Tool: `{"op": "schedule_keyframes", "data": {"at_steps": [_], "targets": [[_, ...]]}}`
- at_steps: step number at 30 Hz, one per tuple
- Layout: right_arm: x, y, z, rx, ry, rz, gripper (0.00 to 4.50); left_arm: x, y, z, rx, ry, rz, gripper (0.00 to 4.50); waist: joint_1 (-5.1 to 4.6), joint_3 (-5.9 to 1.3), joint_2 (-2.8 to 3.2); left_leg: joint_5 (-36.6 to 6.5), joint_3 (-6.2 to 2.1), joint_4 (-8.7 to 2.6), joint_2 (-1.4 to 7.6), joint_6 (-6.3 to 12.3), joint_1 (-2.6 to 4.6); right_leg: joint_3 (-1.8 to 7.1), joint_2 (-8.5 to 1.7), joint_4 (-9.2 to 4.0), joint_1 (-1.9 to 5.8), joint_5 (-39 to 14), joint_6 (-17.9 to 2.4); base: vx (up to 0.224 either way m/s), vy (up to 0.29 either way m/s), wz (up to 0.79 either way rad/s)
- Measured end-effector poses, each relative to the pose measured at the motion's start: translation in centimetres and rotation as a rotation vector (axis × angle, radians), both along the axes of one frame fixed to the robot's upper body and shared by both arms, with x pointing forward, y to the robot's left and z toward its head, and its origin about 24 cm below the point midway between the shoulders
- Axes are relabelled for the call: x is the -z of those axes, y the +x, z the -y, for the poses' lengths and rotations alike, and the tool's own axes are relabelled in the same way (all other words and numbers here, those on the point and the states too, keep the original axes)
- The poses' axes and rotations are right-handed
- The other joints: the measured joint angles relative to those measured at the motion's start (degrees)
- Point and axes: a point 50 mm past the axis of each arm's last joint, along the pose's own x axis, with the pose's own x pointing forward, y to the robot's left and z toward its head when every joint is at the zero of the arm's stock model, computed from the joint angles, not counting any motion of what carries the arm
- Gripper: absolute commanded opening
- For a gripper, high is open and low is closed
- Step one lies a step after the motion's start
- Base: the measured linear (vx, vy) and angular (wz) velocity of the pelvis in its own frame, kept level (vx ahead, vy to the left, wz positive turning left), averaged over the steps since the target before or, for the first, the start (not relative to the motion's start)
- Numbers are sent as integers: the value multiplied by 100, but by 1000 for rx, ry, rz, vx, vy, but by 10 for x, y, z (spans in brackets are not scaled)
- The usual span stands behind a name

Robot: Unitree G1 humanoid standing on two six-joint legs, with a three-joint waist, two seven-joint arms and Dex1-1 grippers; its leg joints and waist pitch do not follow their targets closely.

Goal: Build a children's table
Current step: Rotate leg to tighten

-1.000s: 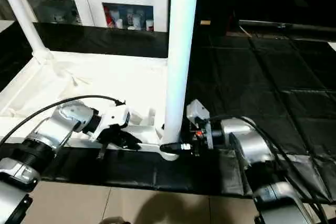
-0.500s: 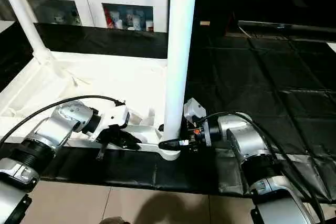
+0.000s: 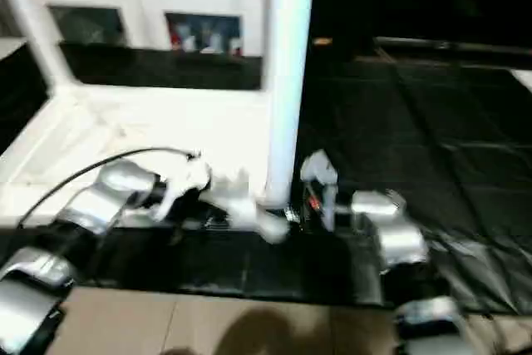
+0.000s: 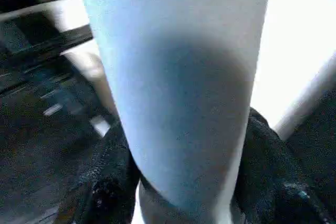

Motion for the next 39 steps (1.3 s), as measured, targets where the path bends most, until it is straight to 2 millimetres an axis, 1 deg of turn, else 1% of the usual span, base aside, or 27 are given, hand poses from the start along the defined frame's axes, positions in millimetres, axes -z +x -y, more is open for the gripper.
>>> {"op": "schedule_keyframes", "data": {"at_steps": [1, 2, 3, 5, 8, 9, 12, 13, 14, 15, 19, 21, 22, 23, 24, 26, 28, 29, 30, 33, 35, 39], "targets": [[0, 4, -3, 58, 4, -7, 209, 1, 2, 2, -40, -7, 0, 0, -53, 0, 0, 0, -3, 0, 0, 0, 0, 0, 0, -1, 0, 0, 0, 0, 0, 0], [1, 12, -10, 149, 16, -24, 209, 1, 6, 3, -112, -9, 2, 0, -135, 0, 0, 0, -7, 1, -2, -1, -6, -1, 0, -1, 0, 1, -1, 0, 0, 0], [0, 17, -15, 208, 25, -34, 209, 1, 9, 4, -156, -8, 5, 0, -184, 1, 2, 0, -14, 2, -4, -2, -4, -6, 0, -2, -4, 1, -1, 0, 0, 0], [-1, 25, -21, 305, 38, -51, 209, 0, 13, 10, -221, -13, 10, 0, -238, 2, 1, -4, -43, 0, -7, -9, -8, -22, 1, -15, -7, 1, -1, 0, 0, 0], [-5, 35, -31, 401, 56, -82, 209, -1, 16, 13, -294, -30, 16, 0, -324, 2, 0, -19, -47, -9, -9, -28, -12, -20, 4, -12, -16, 13, -15, 0, 0, 0], [-7, 37, -33, 415, 55, -87, 209, -1, 17, 14, -307, -31, 19, 0, -330, 2, 0, -23, -47, -12, -9, -33, -15, -20, 5, -11, -21, 19, -21, 0, 0, 0], [-9, 39, -35, 422, 49, -77, 209, -2, 18, 14, -317, -43, 20, 0, -305, 2, 0, -27, -48, -42, -9, -38, -18, -22, 9, -9, -34, 19, -56, 0, 0, 0], [-9, 39, -35, 422, 47, -74, 265, -3, 18, 14, -317, -44, 21, 0, -298, 2, 0, -24, -48, -46, -8, -31, -18, -21, 10, -7, -36, 12, -61, 0, 0, 0], [-9, 39, -35, 421, 46, -72, 265, -3, 18, 14, -316, -44, 21, 0, -295, -1, -7, -18, -47, -49, -8, -15, -17, -22, 10, -2, -37, 5, -66, 0, 0, 0], [-9, 39, -36, 419, 49, -74, 281, -3, 18, 13, -314, -43, 22, 0, -296, -1, -6, -19, -47, -49, -8, -14, -16, -21, 10, -3, -37, 4, -66, 0, 0, 0], [-6, 36, -36, 388, 66, -69, 321, -3, 17, 10, -292, -34, 25, 0, -293, 0, -6, -21, -43, -49, -7, -18, -15, -19, 10, -2, -41, 3, -65, 0, 0, 0], [-4, 32, -31, 341, 51, -49, 333, -4, 16, 7, -254, -26, 38, 0, -262, 0, -6, -27, -43, -49, -7, -28, -14, -20, 10, -3, -41, 2, -63, 0, 0, 0], [-1, 28, -26, 316, 43, -44, 344, -3, 14, 5, -228, -24, 42, 0, -227, 0, -6, -28, -43, -49, -7, -27, -12, -20, 10, -5, -41, 1, -62, 0, 0, 0], [4, 23, -19, 287, 34, -52, 344, -4, 12, 5, -189, -28, 45, 0, -164, 0, -5, -29, -43, -49, -7, -23, -9, -20, 10, -6, -42, 0, -60, 0, 0, 0], [6, 20, -16, 265, 39, -51, 365, -3, 11, 3, -175, -28, 48, 0, -138, 1, -4, -27, -42, -49, -7, -19, -7, -19, 10, -3, -49, 0, -61, 0, 0, 0], [5, 13, -4, 191, 32, -34, 373, -5, 9, -4, -129, -14, 54, 0, -102, 1, -4, -21, -39, -47, -7, -10, -11, -17, 10, 1, -56, 1, -62, 0, 0, 0], [5, 8, 4, 136, 30, -31, 393, -5, 7, -7, -89, -11, 54, 0, -52, 1, -3, -21, -36, -46, -6, -9, -15, -17, 10, 2, -62, 1, -62, 0, 0, 0], [4, 5, 8, 92, 29, -27, 411, -6, 6, -9, -58, -5, 53, 0, -22, 2, -3, -21, -34, -46, -5, -9, -15, -16, 10, 3, -64, 1, -62, 0, 0, 0], [4, 2, 12, 61, 26, -26, 411, -6, 4, -11, -30, -3, 52, 0, -2, 2, -2, -21, -32, -46, -5, -9, -16, -16, 10, 3, -66, 1, -62, 0, 0, 0], [-4, -6, 31, -51, -1, -10, 436, -6, -5, -20, 81, -10, 33, 0, 93, 3, 0, -23, -29, -45, -5, -6, -32, -15, 8, 3, -80, 1, -61, 0, 0, 0], [-12, -10, 37, -143, -4, 1, 445, -8, -8, -24, 146, 1, 20, 0, 154, 3, 0, -22, -24, -43, -5, -5, -44, -12, 8, 8, -96, 1, -62, 0, 0, 0], [-21, -16, 34, -295, -18, 13, 445, -9, -13, -25, 241, 21, 9, 0, 226, 3, 0, -22, -24, -38, -4, -5, -46, -12, 7, 9, -95, 1, -61, 0, 0, 0]]}}
